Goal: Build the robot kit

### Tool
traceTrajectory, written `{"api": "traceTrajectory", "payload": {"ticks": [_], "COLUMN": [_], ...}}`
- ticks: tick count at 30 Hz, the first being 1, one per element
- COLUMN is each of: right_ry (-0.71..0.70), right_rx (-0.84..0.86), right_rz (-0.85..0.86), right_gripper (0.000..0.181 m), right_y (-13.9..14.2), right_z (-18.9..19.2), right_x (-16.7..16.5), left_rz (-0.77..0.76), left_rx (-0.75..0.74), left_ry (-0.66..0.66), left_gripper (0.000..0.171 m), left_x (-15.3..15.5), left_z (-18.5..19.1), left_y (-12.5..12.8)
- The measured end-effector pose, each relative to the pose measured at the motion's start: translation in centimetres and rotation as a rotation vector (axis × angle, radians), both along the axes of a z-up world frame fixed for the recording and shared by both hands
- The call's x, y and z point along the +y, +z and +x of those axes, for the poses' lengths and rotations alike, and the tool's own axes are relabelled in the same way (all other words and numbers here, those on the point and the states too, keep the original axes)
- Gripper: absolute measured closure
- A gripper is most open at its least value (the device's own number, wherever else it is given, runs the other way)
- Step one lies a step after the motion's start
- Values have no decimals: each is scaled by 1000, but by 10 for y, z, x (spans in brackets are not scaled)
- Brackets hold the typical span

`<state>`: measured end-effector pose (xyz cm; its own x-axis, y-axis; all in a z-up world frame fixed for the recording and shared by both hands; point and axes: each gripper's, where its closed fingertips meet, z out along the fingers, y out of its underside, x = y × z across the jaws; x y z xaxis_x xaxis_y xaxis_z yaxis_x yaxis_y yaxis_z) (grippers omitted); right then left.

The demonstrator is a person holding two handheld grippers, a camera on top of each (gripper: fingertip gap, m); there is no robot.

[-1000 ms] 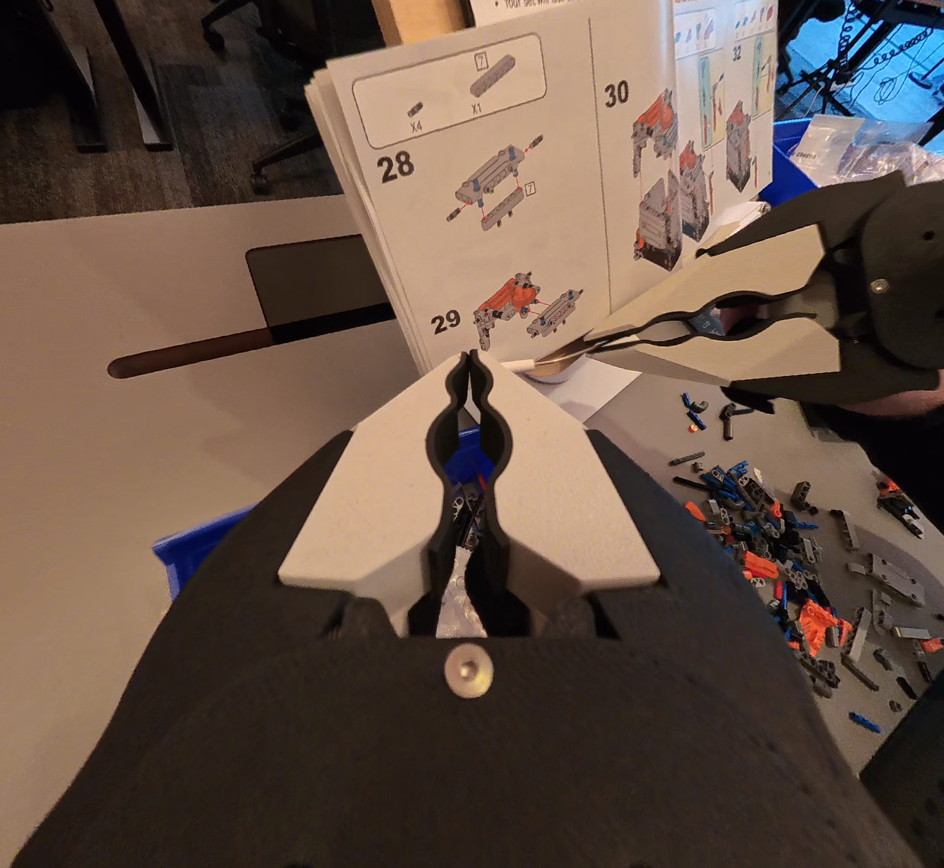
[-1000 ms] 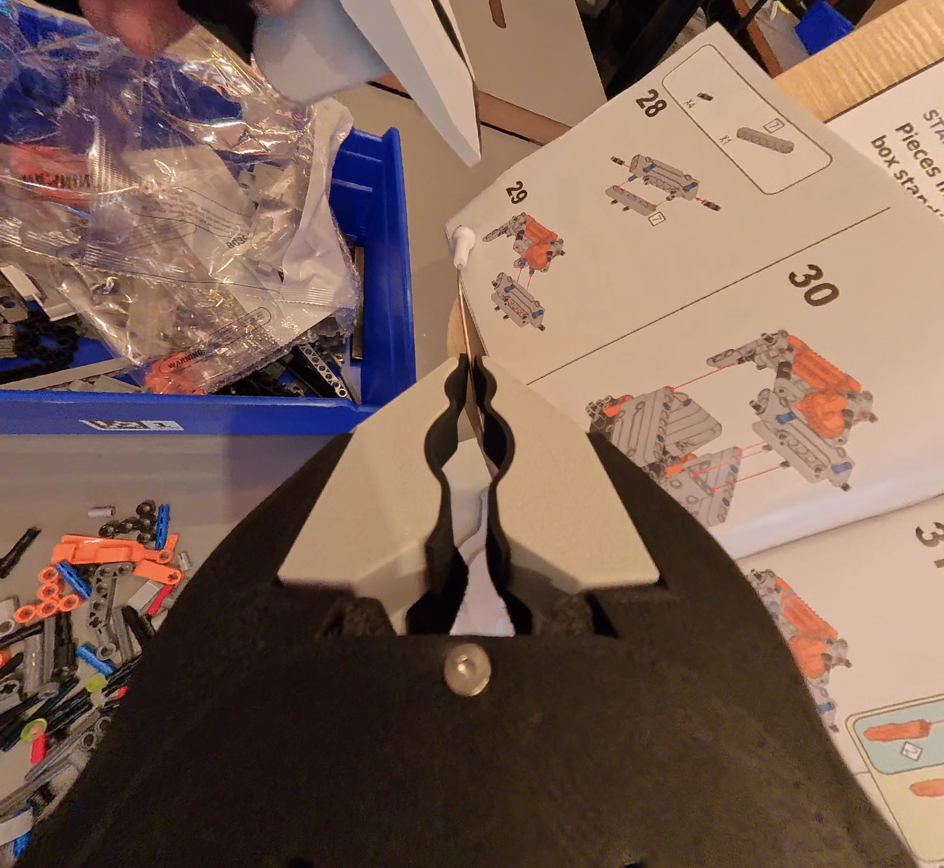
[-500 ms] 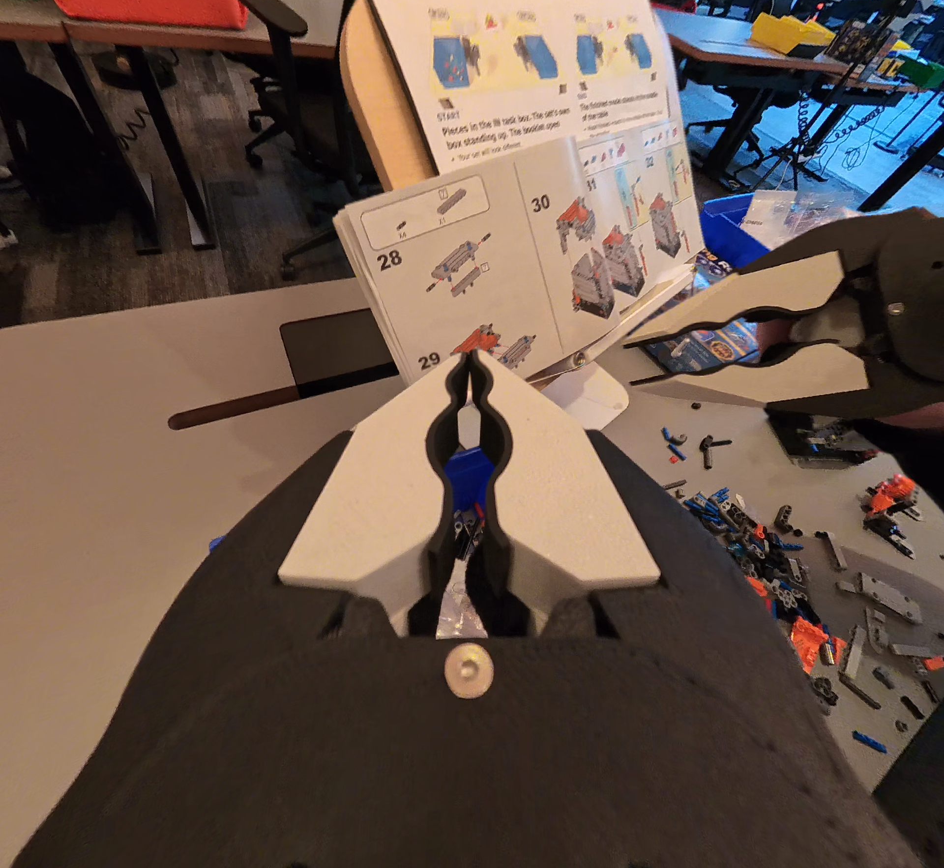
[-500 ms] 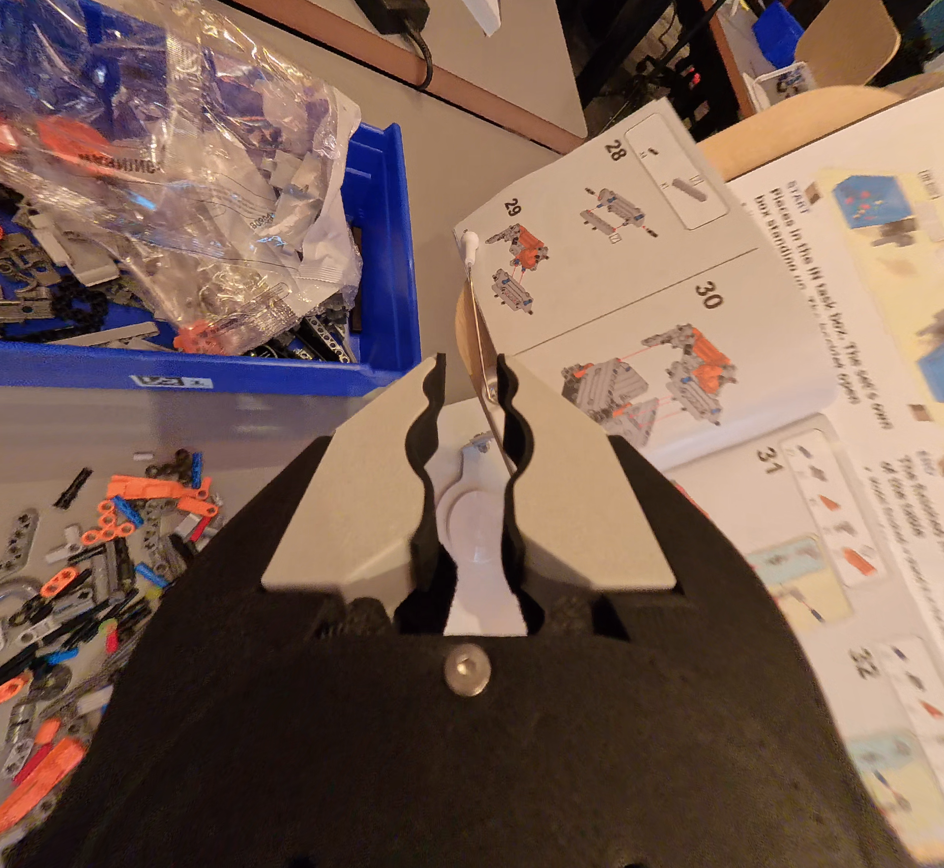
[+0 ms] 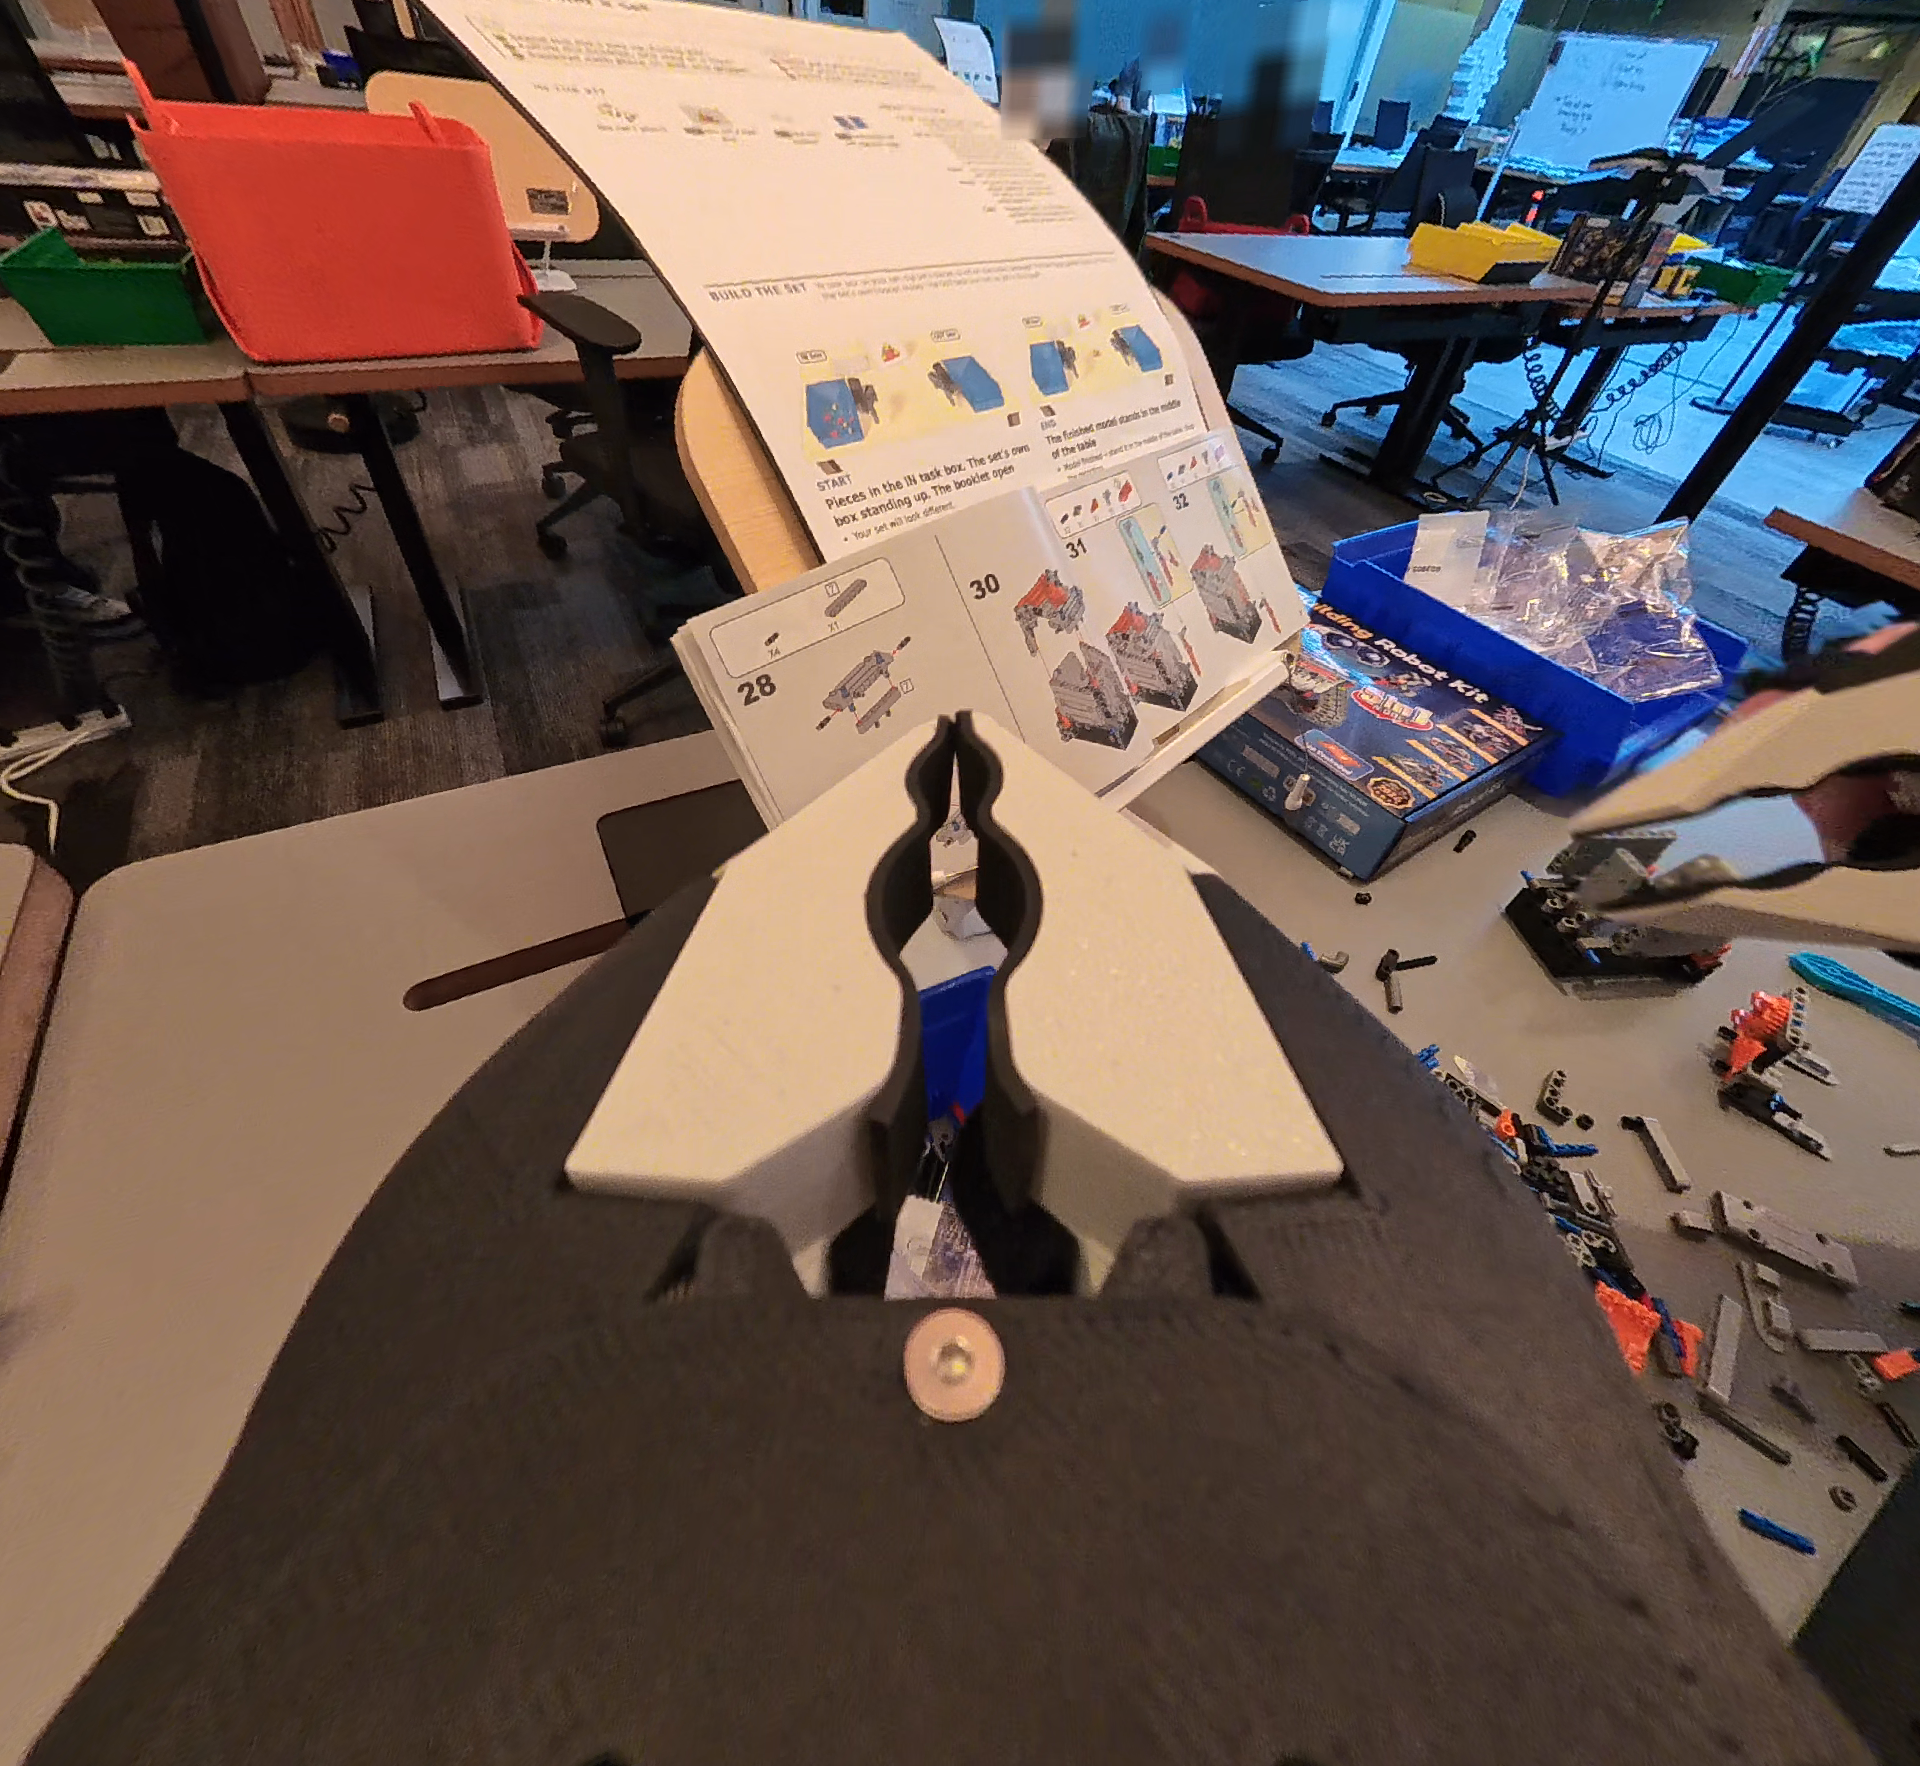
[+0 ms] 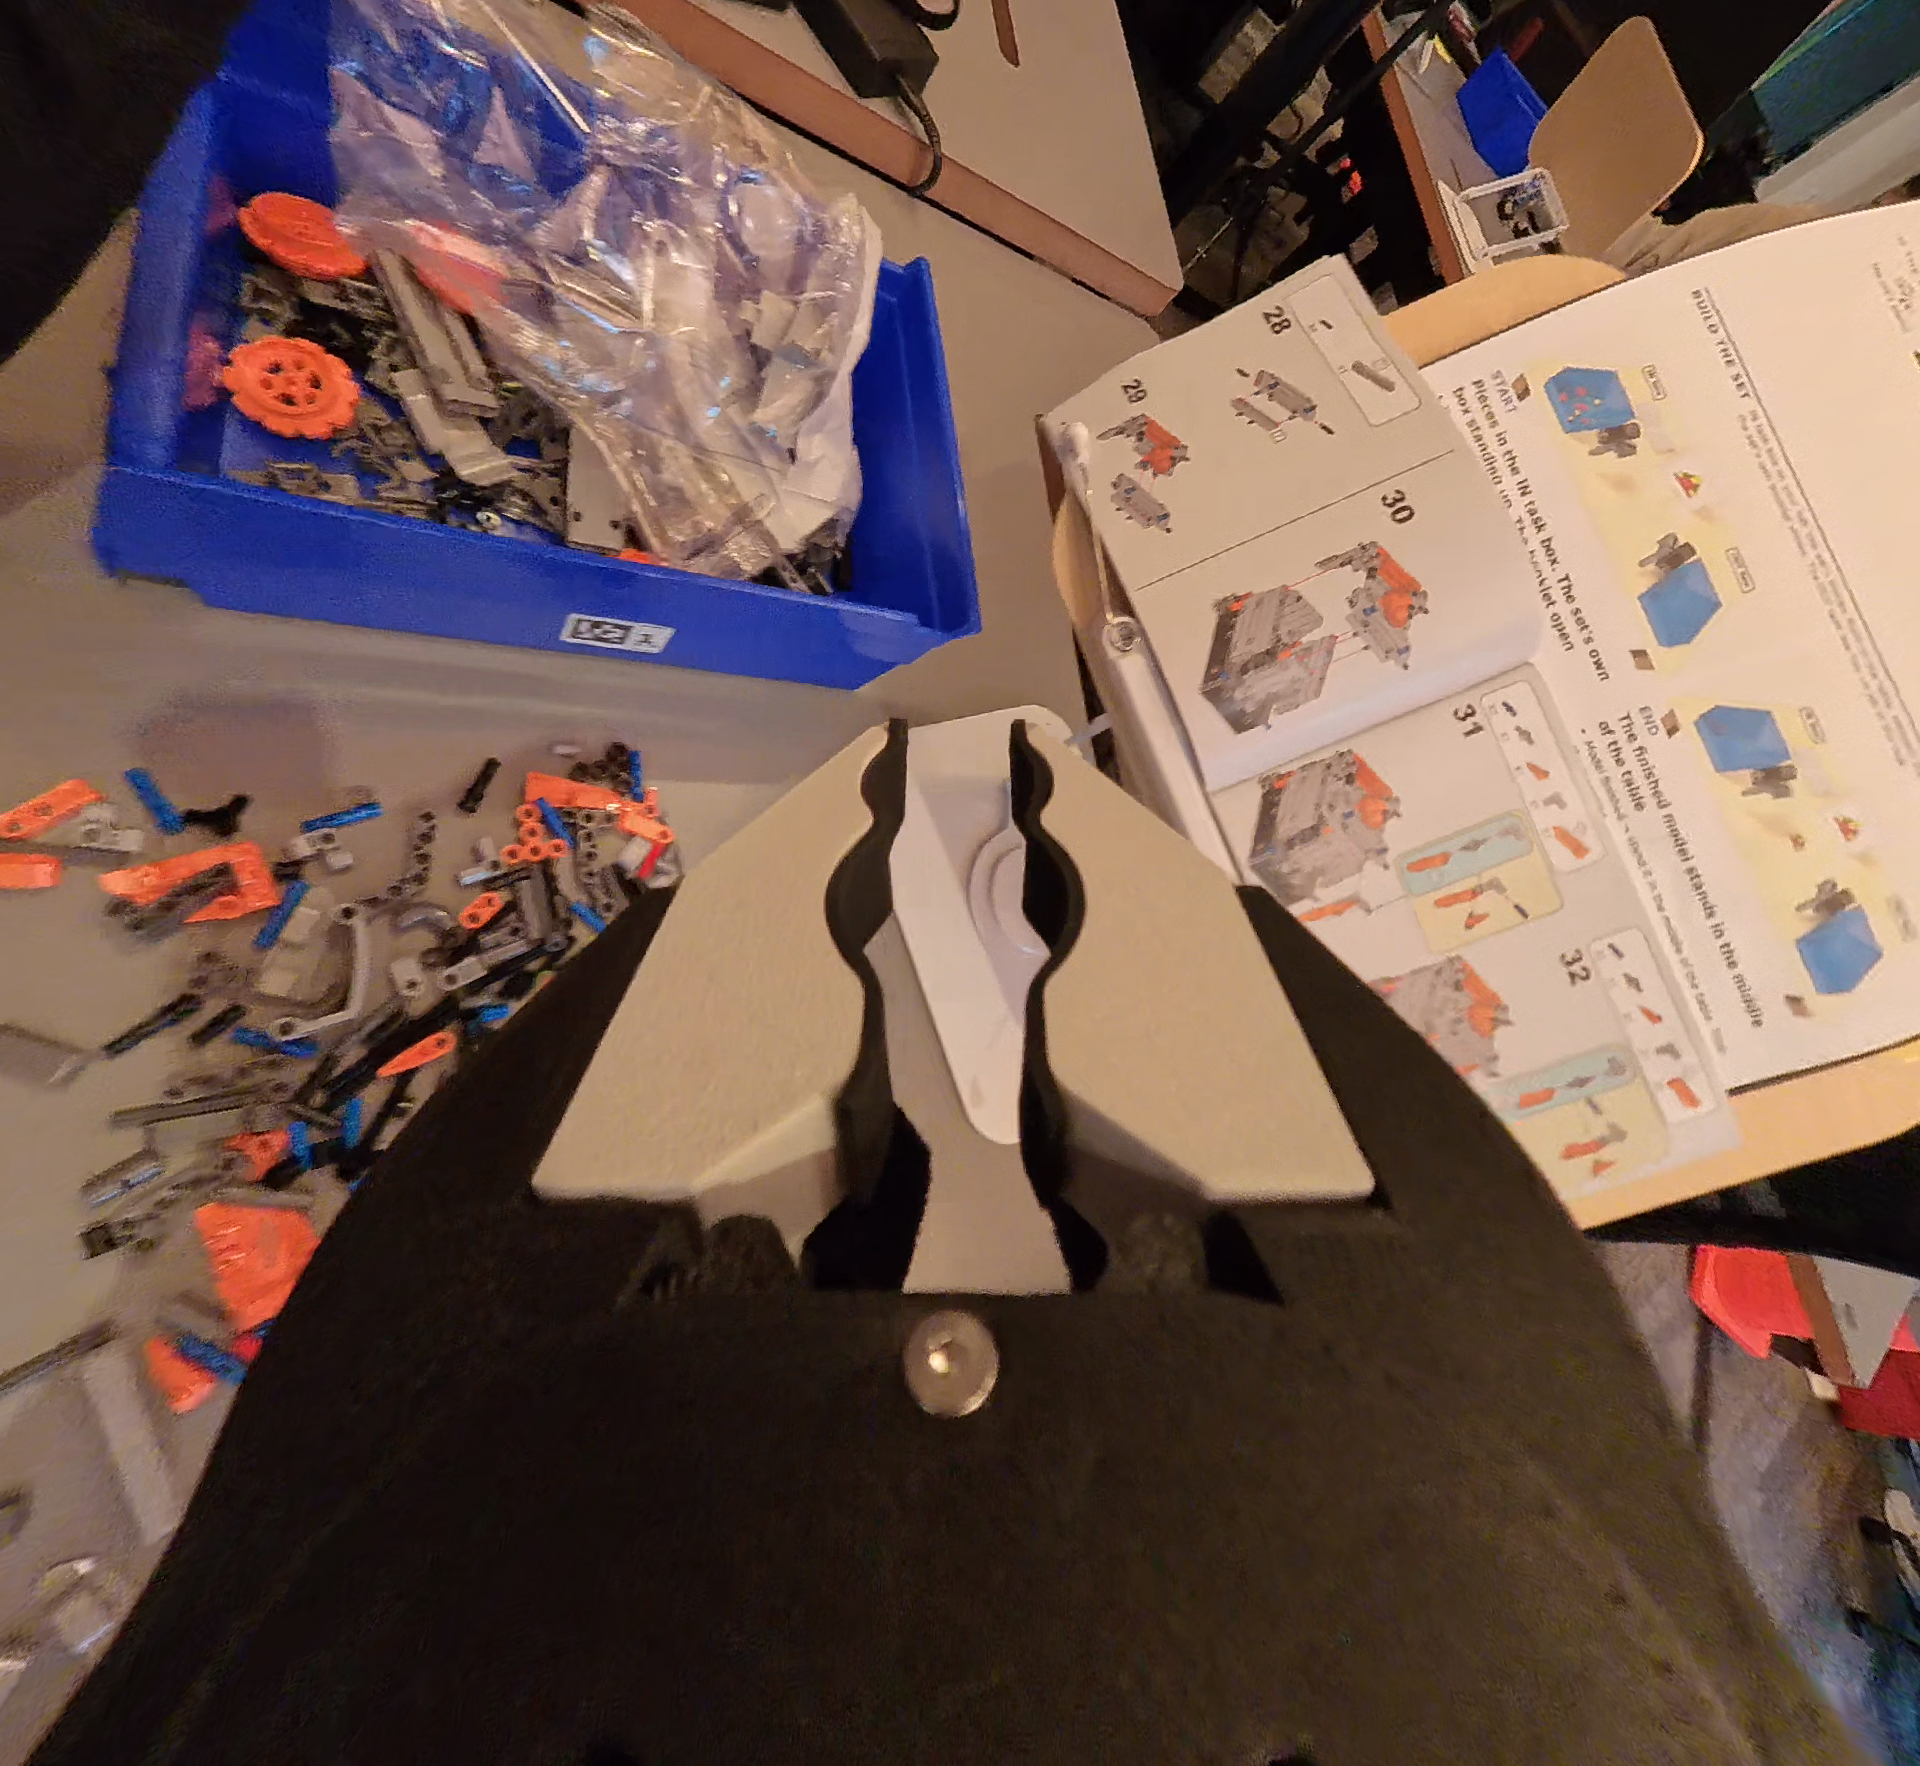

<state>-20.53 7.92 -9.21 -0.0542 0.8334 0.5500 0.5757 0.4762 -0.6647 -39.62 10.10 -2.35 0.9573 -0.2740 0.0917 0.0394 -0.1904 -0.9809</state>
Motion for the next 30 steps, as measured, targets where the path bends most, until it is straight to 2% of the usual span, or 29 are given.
{"api": "traceTrajectory", "payload": {"ticks": [10,15,18,22,30], "right_ry": [-1,-23,-43,-73,-62], "right_rx": [141,274,292,270,165], "right_rz": [-250,-366,-440,-417,-338], "right_gripper": [166,171,172,172,172], "right_y": [-48,-71,-87,-101,-126], "right_z": [27,27,27,28,23], "right_x": [-38,-28,-17,-8,-15], "left_rz": [18,16,12,12,3], "left_rx": [-3,2,11,18,27], "left_ry": [-11,-14,-14,-15,-15], "left_gripper": [171,171,171,171,171], "left_x": [-3,-1,0,2,4], "left_z": [2,4,6,8,10], "left_y": [4,4,3,3,1]}}
